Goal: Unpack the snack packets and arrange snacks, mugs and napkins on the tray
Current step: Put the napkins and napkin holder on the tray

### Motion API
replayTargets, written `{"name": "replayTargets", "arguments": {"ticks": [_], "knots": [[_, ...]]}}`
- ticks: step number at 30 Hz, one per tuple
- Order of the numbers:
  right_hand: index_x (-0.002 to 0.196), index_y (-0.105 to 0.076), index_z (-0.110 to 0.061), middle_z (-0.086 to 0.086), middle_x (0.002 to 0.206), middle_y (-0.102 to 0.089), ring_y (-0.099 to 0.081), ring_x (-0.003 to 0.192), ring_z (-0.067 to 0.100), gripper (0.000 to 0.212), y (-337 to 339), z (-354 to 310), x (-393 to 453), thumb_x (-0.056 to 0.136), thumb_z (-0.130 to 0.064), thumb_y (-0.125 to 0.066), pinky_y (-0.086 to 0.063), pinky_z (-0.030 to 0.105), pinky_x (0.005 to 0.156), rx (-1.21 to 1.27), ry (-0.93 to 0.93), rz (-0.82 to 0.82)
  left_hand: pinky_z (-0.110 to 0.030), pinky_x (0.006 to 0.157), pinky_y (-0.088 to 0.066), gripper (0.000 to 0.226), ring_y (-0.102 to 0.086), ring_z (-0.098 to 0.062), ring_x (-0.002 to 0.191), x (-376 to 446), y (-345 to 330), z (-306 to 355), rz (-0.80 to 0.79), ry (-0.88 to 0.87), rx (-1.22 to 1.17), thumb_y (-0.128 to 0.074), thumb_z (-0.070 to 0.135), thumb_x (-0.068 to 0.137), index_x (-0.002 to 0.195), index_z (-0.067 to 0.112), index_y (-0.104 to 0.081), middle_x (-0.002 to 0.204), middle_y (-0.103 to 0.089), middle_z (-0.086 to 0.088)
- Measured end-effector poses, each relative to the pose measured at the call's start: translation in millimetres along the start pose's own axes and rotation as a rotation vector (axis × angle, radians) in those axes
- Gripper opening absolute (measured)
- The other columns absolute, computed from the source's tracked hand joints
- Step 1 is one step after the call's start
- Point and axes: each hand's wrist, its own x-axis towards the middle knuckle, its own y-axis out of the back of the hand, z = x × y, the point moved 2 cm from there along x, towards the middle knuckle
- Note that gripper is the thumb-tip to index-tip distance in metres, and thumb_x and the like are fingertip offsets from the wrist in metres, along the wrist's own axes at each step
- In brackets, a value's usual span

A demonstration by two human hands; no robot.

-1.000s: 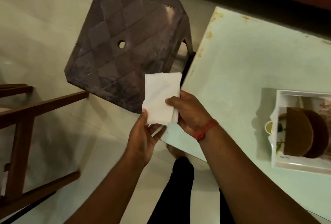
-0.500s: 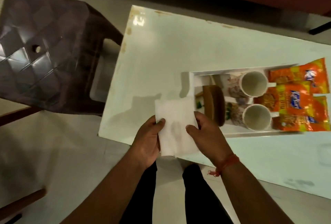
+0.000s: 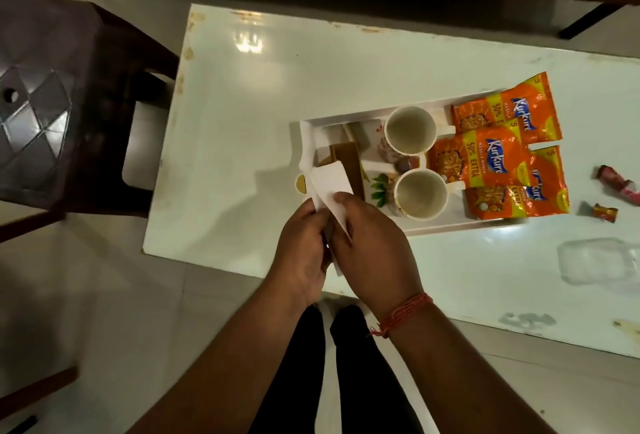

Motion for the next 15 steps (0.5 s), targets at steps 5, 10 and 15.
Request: {"name": "replayTargets", "arguments": {"ticks": [5,10,15], "knots": [[0.133,-0.048,-0.023,0.0,0.12,-0.066,-0.061,0.109,0.019,0.036,-6,-1,-4,0.098,-0.031,-0.051,-0.054,0.035,0.091,-0.02,0.052,-0.033,-0.032,0.083,-0.057,0.028,-0.071,-0.023,0.101,0,1,-5,0.049,0.032,-0.076,-0.05,0.017,0.099,0.119,0.01,-0.067,0.111,-0.073,-0.012],[0.134,-0.048,-0.024,-0.004,0.115,-0.064,-0.059,0.102,0.013,0.039,-10,-4,-10,0.095,-0.027,-0.051,-0.052,0.032,0.09,-0.023,0.178,-0.18,-0.037,0.085,-0.058,0.041,-0.072,-0.026,0.099,3,10,-5,0.017,0.101,-0.185,-0.057,0.041,0.095,0.119,0.009,-0.066,0.107,-0.075,-0.011],[0.116,-0.061,-0.025,-0.011,0.109,-0.06,-0.057,0.091,-0.005,0.022,6,16,-13,0.094,-0.023,-0.059,-0.045,0.005,0.076,0.235,-0.057,0.148,-0.042,0.084,-0.058,0.027,-0.07,-0.031,0.1,16,24,-3,0.092,-0.006,-0.079,-0.059,0.018,0.095,0.121,0.013,-0.064,0.111,-0.073,-0.011]]}}
